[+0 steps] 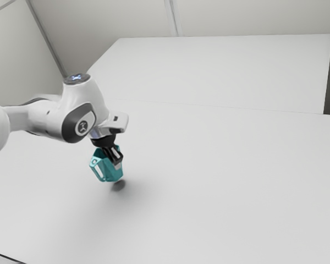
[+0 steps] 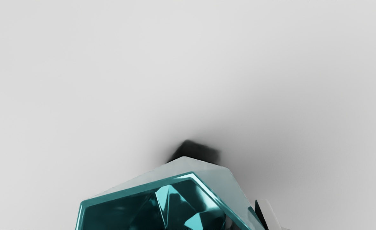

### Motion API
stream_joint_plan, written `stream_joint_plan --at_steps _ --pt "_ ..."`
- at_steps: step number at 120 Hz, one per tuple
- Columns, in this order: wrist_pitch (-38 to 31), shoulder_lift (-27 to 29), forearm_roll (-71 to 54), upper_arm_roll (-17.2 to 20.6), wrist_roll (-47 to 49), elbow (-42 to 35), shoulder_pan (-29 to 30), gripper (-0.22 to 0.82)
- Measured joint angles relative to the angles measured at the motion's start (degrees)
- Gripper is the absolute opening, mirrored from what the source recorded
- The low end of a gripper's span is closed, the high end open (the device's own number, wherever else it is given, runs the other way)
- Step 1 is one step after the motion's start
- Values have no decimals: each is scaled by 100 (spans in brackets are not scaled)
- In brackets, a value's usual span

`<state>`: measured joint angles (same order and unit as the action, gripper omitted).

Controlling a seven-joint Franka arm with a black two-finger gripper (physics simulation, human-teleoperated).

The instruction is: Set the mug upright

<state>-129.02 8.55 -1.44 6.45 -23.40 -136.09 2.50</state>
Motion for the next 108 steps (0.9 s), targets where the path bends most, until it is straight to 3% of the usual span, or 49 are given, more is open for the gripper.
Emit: stream_joint_plan --at_steps 67,108 --pt "-695 -323 -341 23 1414 -315 -176 -17" --pt "-766 -193 -316 97 1759 -249 -236 29"
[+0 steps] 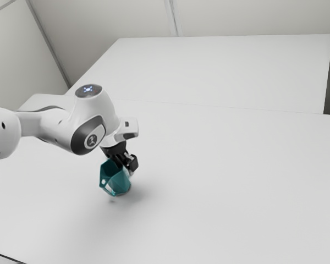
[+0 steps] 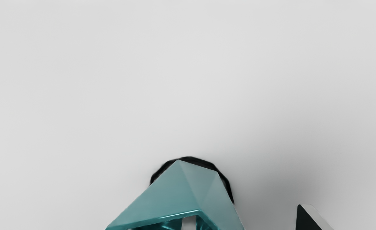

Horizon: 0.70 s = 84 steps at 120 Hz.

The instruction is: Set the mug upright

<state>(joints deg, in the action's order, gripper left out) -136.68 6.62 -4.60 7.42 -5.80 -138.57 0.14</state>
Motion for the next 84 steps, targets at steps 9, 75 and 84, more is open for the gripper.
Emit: stream_joint_plan --at_steps 9,75,84 --pt "3 79 27 36 50 85 -23 37" --pt "2830 -486 242 -15 255 3302 7 57" --pt "3238 -637 250 -25 273 3835 38 57"
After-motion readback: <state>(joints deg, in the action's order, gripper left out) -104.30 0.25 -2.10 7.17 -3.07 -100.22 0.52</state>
